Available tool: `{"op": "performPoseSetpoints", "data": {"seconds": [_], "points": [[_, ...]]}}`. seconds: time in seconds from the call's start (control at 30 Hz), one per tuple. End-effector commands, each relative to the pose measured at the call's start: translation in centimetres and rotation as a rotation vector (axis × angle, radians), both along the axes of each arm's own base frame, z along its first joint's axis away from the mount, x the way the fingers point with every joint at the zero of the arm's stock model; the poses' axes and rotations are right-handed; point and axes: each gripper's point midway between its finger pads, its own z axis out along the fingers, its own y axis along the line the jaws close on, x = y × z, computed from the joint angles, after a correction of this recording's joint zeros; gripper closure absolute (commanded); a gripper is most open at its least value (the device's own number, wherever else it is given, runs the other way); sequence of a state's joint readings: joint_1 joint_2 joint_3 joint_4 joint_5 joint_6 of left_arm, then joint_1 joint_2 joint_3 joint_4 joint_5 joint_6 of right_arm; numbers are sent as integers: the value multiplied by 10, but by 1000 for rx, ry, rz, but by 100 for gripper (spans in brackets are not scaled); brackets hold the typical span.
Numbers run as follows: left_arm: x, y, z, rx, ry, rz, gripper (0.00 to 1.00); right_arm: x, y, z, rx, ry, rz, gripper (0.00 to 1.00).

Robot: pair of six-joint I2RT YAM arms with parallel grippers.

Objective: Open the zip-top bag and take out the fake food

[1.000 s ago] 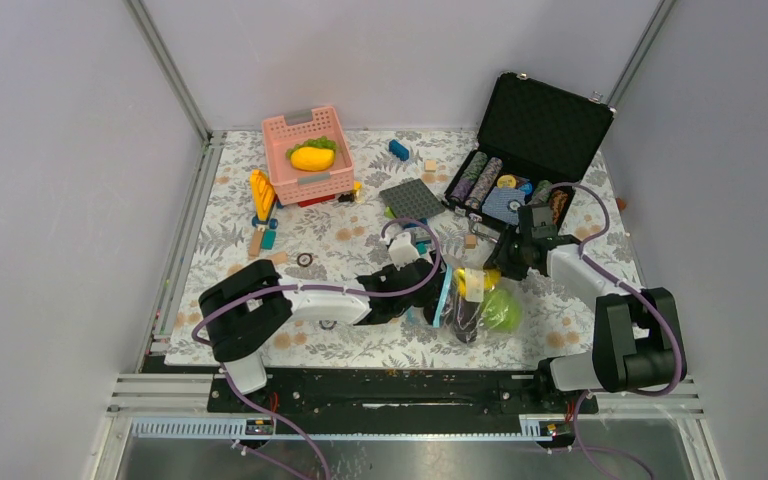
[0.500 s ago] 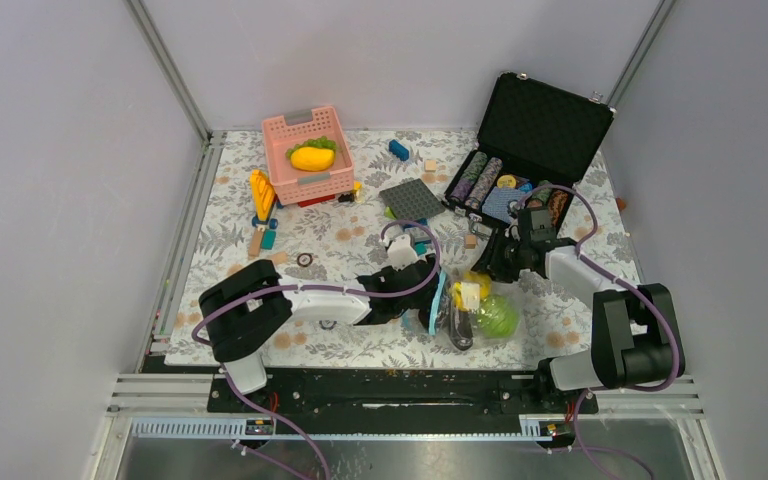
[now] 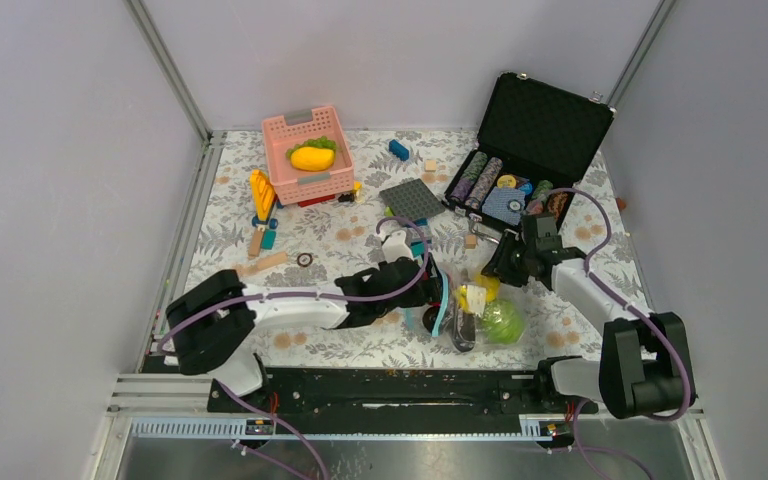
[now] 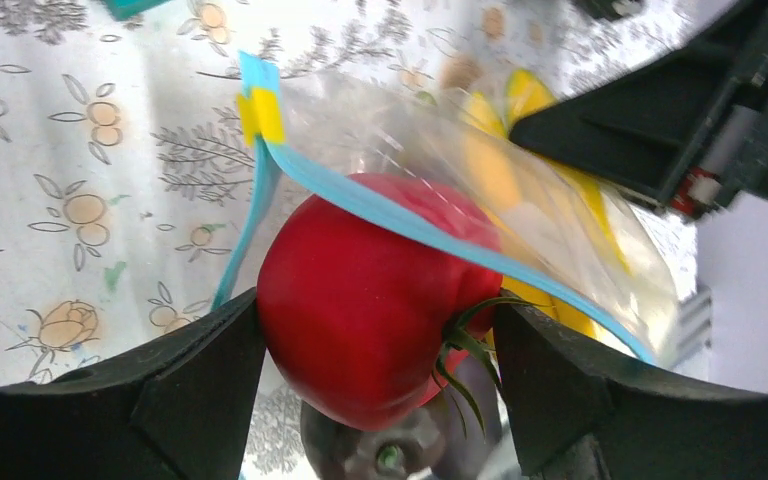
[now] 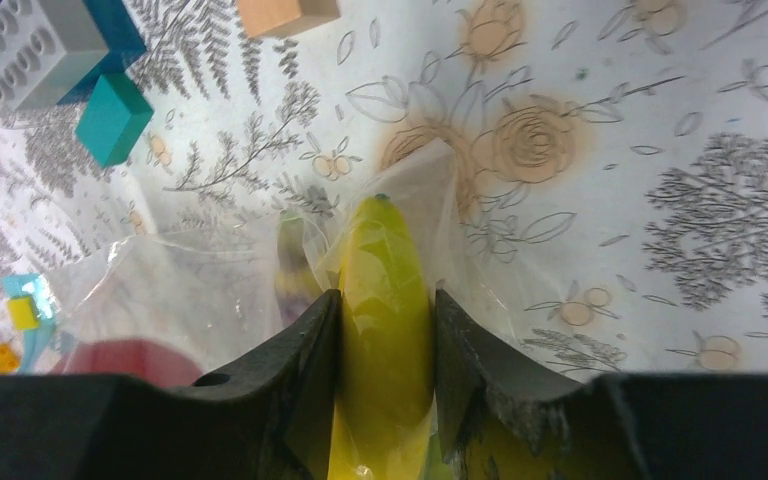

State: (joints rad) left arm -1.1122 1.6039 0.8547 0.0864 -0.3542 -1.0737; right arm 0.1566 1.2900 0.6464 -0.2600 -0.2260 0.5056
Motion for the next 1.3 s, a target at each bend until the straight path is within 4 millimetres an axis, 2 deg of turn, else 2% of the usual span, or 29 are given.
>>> {"op": "performPoseSetpoints", "data": {"seconds": [0.0, 0.13, 0.27, 0.4, 0.53, 0.63, 0.7, 0.8, 0.9, 0.93, 1.07, 1.2, 1.27], "points": [[-20, -16, 41, -125, -55, -192, 40, 2, -22, 5, -103, -41, -89, 100], [-43, -15, 43, -150, -26, -304, 40, 5, -29, 13, -128, -81, -121, 100], [-61, 2, 38, -126, 17, -349, 40, 5, -35, 21, -149, -111, -142, 100], [-68, 33, 35, -52, 63, -318, 40, 4, -35, 26, -150, -127, -137, 100], [-59, 75, 55, -16, 27, -246, 40, 3, -36, 27, -152, -127, -136, 100], [-32, 112, 77, -4, -24, -133, 39, 2, -36, 27, -154, -127, -134, 100], [-5, 141, 92, 16, -61, -22, 39, 1, -35, 27, -148, -127, -129, 100], [38, 171, 124, 27, -120, 86, 39, -1, -32, 27, -134, -120, -115, 100], [88, 187, 148, 87, -165, 146, 39, -3, -30, 27, -124, -117, -110, 100], [107, 190, 145, 122, -153, 158, 39, -4, -29, 27, -122, -116, -108, 100], [176, 200, 164, 155, -175, 212, 39, -6, -28, 30, -115, -115, -102, 100], [241, 217, 167, 191, -176, 260, 41, -8, -27, 30, -108, -115, -97, 100], [267, 229, 166, 203, -171, 288, 42, -9, -26, 30, -101, -112, -93, 100]]}}
